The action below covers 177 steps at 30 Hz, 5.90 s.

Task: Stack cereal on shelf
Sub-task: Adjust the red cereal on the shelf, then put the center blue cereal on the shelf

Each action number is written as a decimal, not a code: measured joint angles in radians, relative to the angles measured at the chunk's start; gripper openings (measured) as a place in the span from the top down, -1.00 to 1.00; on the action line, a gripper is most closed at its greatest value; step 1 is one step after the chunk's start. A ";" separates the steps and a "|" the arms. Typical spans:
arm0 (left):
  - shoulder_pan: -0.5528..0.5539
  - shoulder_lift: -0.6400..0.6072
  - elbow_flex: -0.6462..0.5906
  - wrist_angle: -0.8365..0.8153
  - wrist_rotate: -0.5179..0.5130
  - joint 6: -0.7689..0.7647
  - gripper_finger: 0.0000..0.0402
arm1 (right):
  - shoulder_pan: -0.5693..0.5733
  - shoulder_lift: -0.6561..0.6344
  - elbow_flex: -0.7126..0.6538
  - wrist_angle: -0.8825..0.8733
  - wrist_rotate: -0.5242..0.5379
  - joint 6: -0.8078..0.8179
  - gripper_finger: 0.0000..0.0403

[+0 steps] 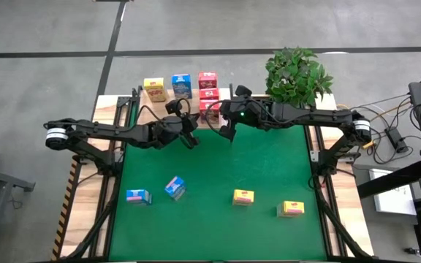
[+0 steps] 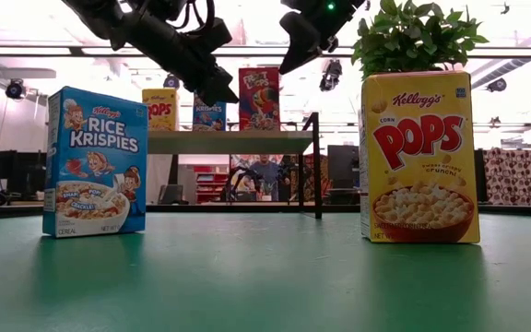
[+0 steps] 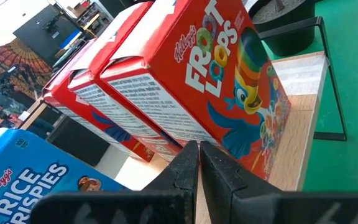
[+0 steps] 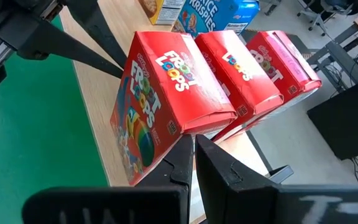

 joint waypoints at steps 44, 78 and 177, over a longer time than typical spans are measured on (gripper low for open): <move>-0.009 0.000 0.000 -0.002 0.000 -0.007 1.00 | 0.000 -0.002 0.020 -0.026 0.005 0.004 0.94; -0.081 -0.076 0.000 -0.119 0.000 -0.050 1.00 | 0.060 -0.079 0.022 -0.075 0.003 0.046 0.94; -0.506 0.187 0.420 -1.263 0.498 -1.443 -0.31 | 0.285 -0.088 -0.162 0.007 0.055 -0.112 0.94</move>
